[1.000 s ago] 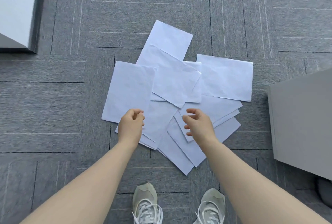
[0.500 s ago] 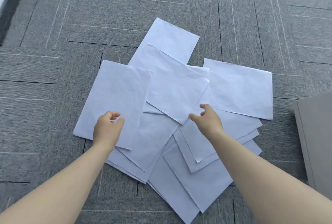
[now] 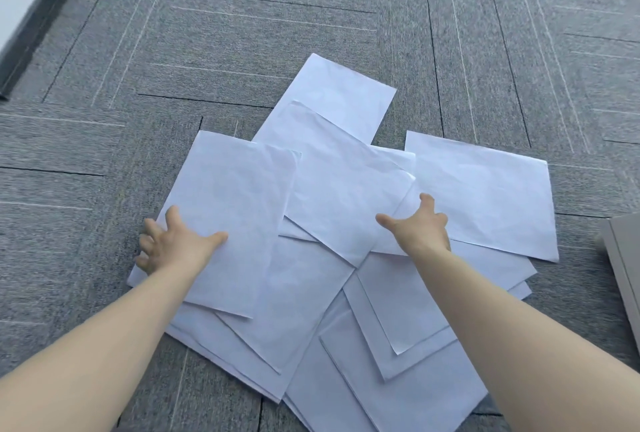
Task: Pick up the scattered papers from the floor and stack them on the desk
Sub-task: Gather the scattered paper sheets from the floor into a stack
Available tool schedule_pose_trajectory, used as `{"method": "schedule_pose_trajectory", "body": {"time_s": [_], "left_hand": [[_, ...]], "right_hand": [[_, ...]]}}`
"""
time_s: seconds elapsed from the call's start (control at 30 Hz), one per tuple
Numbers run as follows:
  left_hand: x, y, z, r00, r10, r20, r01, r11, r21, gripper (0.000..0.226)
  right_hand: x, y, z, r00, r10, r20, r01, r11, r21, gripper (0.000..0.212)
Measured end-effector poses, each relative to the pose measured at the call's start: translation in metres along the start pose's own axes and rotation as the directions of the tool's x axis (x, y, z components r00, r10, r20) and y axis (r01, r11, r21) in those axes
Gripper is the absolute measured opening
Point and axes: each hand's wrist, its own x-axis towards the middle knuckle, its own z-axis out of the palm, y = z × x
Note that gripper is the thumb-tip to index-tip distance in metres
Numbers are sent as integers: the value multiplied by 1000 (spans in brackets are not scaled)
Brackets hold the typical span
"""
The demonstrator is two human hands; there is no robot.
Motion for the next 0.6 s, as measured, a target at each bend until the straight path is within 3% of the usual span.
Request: {"method": "schedule_pose_trajectory", "body": {"time_s": [0.17,0.4,0.6], "left_hand": [[5,-7,-2,1000,2,-2,-2,999,42,112],[-3,-6,-10,997,66,-47,-61,993,98,107],[-6,-13,-6,996,68,-62,-65,996,63,102]], "right_hand": [[2,-2,3,1000,-20,23,15,980,198,94],[-3,-3,12,999,30,29,-40,891,453,74],[-2,-1,25,999,3,35,-20,865,501,32]]}}
